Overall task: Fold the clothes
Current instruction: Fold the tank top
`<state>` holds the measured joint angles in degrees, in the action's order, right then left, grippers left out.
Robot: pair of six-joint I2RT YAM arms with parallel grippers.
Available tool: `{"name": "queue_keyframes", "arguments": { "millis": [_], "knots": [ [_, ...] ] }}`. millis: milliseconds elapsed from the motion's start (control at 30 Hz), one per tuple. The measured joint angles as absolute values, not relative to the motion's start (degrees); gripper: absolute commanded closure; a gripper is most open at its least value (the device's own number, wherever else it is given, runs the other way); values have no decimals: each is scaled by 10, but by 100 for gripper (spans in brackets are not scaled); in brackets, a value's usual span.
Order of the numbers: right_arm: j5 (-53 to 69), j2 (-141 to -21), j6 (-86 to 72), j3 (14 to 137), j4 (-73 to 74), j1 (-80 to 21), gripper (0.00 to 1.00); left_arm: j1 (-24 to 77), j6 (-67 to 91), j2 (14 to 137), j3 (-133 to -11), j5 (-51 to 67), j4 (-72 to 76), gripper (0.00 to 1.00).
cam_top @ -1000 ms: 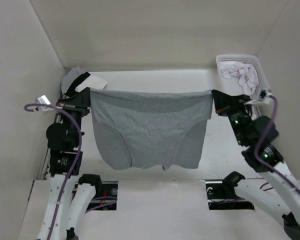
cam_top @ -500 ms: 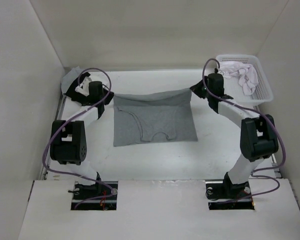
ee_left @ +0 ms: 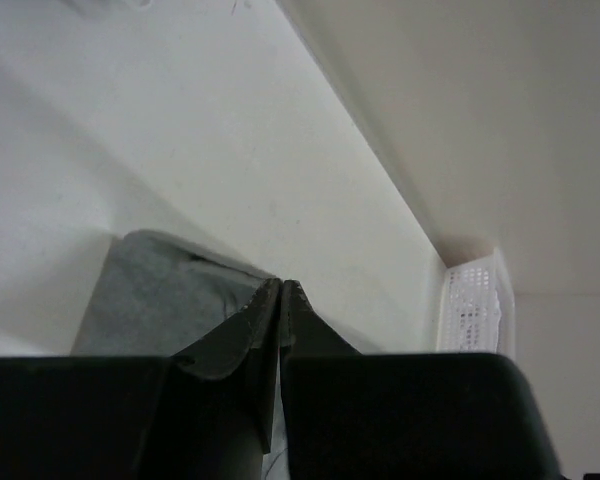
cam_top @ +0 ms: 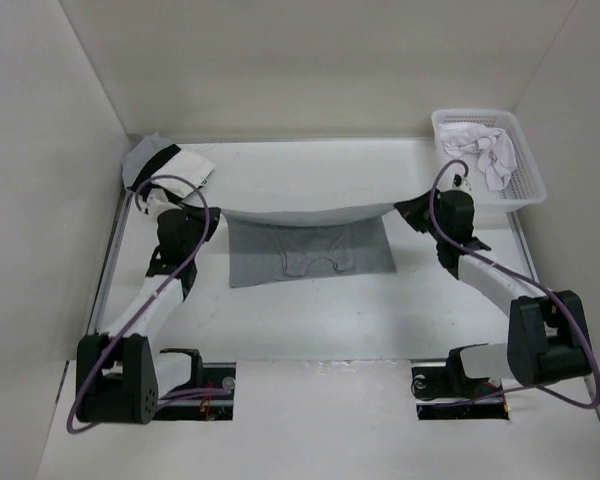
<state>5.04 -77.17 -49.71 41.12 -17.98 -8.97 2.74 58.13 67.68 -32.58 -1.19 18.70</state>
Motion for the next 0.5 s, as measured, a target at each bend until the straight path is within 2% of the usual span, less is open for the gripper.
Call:
{"name": "queue_keyframes", "arguments": {
  "millis": [333, 433, 500],
  "knots": [
    [63, -658, -517, 240, -180, -83, 100, 41, 580, 468, -156, -8, 127, 100],
    [63, -629, -519, 204, -180, -83, 99, 59, 579, 418, -120, -9, 104, 98],
    [63, -622, -522, 185, -178, -83, 95, 66, 579, 397, -95, -10, 86, 93]
  ]
}}
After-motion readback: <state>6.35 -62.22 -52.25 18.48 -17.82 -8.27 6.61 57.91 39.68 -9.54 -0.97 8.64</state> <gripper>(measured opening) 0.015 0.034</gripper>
